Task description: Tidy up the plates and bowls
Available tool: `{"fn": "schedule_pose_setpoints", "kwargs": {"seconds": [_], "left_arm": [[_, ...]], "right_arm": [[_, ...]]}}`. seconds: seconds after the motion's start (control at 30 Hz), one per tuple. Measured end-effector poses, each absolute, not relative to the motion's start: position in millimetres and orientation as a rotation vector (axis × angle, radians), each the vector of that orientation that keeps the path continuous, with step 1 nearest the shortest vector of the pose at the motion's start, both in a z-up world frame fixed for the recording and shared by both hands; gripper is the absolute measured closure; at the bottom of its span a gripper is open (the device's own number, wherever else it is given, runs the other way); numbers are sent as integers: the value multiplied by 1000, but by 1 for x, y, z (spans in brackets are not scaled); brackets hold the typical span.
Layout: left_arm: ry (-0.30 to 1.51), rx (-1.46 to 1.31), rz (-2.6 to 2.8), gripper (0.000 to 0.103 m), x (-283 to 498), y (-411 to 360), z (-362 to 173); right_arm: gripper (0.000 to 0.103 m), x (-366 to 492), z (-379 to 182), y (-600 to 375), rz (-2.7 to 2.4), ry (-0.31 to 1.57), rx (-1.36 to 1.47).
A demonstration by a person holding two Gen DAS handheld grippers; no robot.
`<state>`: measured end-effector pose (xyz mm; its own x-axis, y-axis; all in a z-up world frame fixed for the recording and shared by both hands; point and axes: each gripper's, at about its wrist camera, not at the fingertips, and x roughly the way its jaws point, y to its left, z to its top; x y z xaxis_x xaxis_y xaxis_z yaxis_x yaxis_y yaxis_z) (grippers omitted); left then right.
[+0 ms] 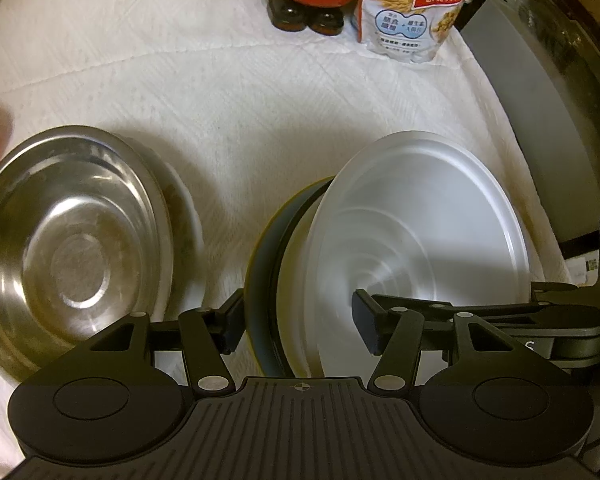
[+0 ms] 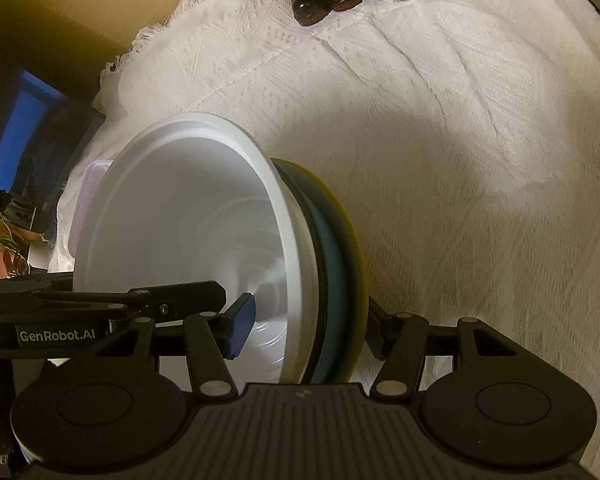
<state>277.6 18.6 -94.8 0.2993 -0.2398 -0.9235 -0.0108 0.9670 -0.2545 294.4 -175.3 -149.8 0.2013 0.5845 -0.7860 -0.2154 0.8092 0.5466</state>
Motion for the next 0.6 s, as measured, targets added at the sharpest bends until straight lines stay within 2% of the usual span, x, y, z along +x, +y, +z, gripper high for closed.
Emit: {"fn": "schedule_pose_setpoints", "kwargs": {"seconds": [0.6], "left_arm": [[1251, -253, -144, 42, 270, 18, -94]], "right_arm": [[47, 298, -146, -171, 582, 1270, 314]]}}
